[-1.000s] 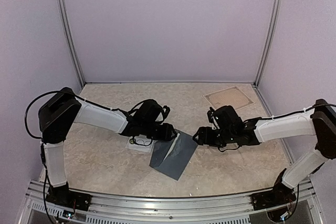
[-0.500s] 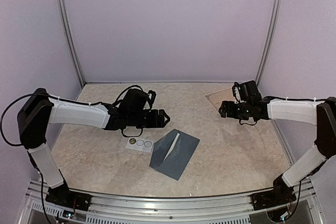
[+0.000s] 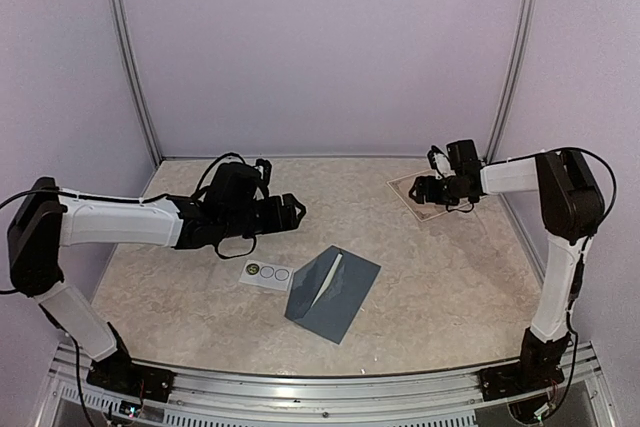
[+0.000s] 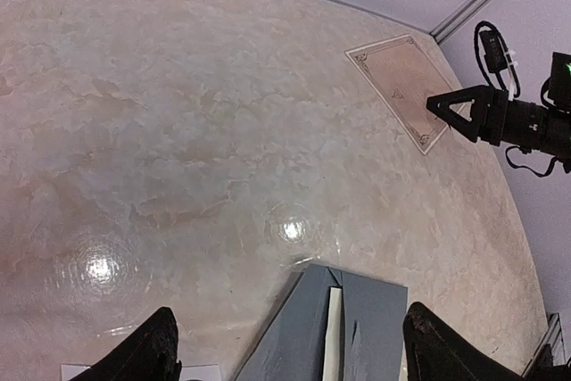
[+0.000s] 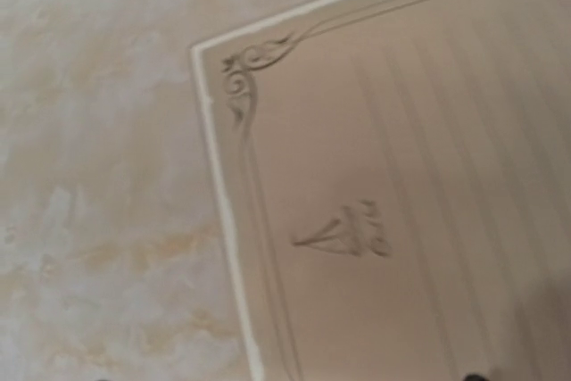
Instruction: Place the letter into the envelope and seal it
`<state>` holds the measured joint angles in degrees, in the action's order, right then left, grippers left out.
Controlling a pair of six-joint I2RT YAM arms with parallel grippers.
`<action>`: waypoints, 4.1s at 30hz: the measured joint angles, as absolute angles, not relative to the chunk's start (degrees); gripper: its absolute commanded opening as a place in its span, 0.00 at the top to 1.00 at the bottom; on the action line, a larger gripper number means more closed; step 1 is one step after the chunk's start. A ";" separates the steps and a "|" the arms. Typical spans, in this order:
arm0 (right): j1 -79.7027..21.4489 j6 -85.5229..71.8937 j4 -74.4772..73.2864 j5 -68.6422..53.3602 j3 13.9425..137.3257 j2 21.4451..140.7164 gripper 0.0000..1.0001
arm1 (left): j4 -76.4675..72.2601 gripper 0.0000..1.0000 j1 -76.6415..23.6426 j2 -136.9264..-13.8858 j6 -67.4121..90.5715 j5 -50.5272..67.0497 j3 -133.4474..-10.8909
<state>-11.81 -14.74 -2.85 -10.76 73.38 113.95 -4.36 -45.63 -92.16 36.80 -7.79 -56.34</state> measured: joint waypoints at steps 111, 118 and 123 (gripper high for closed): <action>-0.73 -34.44 17.82 -36.86 30.50 70.91 1.00 | -11.35 0.18 -53.87 -120.90 32.62 3.11 -77.12; -7.03 -34.41 16.47 -36.84 36.03 57.82 1.00 | -19.49 0.18 -50.39 -102.37 39.55 3.86 -65.82; -12.60 -34.63 16.40 -37.28 40.95 56.73 1.00 | -26.13 0.18 -49.58 -96.73 45.50 7.86 -58.30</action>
<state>-12.60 -34.63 16.40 -37.28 40.95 56.73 -26.13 -49.58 -96.73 45.50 7.86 -58.30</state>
